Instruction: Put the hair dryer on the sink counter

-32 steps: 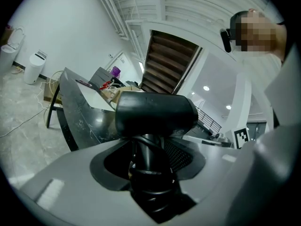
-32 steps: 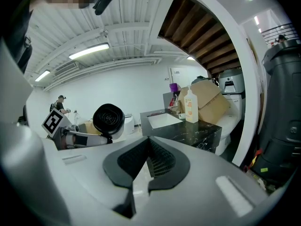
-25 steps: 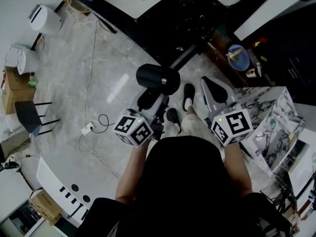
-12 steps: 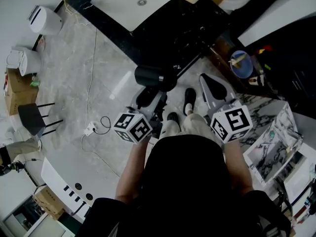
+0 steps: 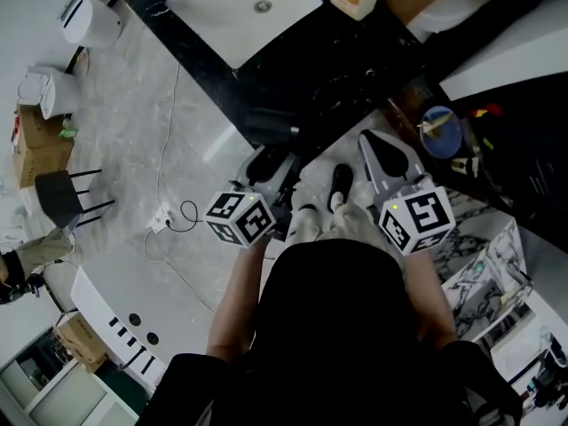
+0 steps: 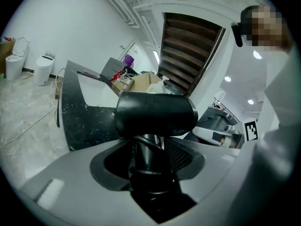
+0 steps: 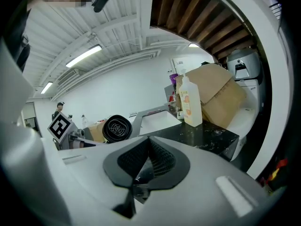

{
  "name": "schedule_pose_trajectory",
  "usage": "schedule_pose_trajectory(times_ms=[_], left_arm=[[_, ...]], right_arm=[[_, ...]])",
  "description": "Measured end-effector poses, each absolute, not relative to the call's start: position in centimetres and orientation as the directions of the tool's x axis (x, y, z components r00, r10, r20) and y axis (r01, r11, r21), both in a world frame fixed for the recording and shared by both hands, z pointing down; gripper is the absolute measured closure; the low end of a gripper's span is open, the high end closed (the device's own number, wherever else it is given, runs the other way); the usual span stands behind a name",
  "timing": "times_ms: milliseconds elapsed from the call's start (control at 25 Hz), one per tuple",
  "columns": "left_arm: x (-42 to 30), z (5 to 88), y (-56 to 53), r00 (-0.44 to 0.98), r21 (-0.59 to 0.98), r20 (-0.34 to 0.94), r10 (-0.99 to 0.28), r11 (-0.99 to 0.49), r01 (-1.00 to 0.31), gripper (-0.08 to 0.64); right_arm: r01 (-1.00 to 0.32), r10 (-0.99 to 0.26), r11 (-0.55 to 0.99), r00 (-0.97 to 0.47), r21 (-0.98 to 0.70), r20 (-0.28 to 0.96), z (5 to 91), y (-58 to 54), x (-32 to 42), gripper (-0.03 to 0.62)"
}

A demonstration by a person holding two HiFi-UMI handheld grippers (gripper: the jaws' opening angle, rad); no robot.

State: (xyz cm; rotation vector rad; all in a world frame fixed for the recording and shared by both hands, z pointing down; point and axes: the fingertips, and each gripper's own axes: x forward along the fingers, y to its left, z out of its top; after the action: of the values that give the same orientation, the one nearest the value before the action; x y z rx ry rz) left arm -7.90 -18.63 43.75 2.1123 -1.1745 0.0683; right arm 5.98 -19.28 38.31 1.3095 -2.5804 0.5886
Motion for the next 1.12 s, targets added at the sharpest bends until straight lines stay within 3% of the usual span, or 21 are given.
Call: schedule_pose_trajectory(times_ms=[600, 1120], left_arm=[[-6.0, 46.3, -23.7, 0.506, 0.464, 0.489, -0.710, -0.280, -0.841, 0.345], [-6.5, 48.6, -25.5, 0.464, 0.343, 0.621, -0.631, -0.313, -0.885, 0.344]], right_arm=[[-0.761, -0.677, 0.574, -0.649, -0.302, 0.346, 40.0, -22.9, 8.2, 0.583], [-0.748, -0.653, 0.580, -0.664, -0.323, 0.364, 40.5, -23.1, 7.7, 0.583]])
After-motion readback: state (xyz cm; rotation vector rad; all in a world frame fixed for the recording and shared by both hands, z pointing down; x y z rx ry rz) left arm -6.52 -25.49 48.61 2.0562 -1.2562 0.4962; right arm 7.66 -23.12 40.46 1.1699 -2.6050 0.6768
